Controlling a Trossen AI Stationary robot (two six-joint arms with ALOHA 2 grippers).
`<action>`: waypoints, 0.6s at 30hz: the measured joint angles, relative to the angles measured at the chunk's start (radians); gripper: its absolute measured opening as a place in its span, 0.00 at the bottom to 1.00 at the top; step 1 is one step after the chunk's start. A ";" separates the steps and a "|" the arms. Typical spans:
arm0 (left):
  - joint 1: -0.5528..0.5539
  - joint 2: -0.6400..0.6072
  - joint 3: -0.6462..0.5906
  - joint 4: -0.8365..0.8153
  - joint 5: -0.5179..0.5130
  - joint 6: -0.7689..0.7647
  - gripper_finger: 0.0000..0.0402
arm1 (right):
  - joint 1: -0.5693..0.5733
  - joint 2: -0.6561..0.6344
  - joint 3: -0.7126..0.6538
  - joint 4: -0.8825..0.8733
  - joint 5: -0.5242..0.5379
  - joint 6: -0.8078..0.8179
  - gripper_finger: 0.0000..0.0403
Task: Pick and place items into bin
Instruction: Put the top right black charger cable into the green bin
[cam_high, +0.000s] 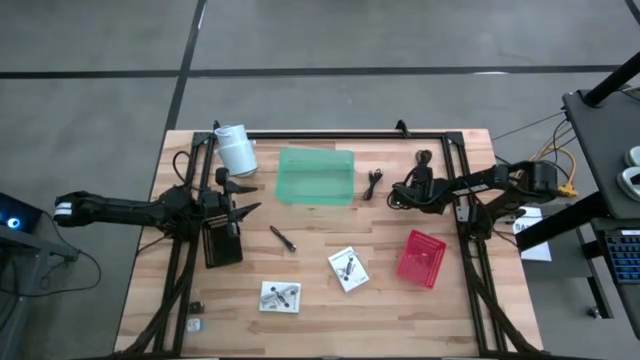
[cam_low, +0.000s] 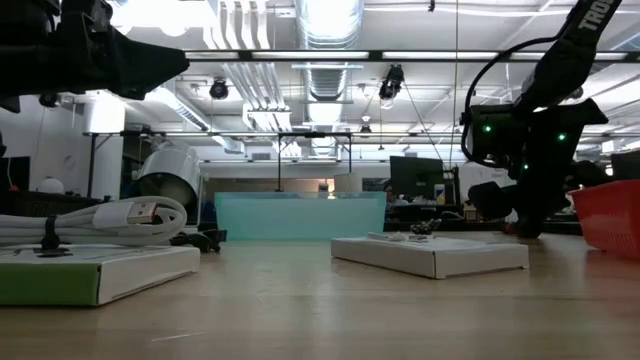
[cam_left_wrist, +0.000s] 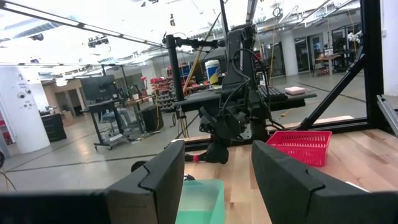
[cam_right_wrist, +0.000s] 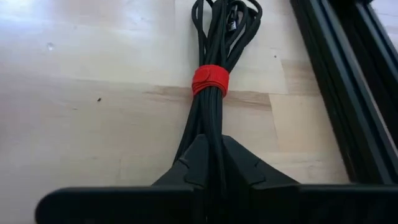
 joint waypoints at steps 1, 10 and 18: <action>0.000 0.000 0.000 0.000 0.000 0.000 0.43 | 0.000 -0.003 0.004 0.000 -0.007 -0.009 0.04; 0.000 0.000 -0.001 0.000 0.000 0.000 0.43 | 0.001 -0.065 0.079 0.000 -0.050 -0.187 0.03; 0.000 0.000 -0.001 0.000 0.000 0.000 0.43 | 0.010 -0.139 0.172 0.000 -0.115 -0.426 0.03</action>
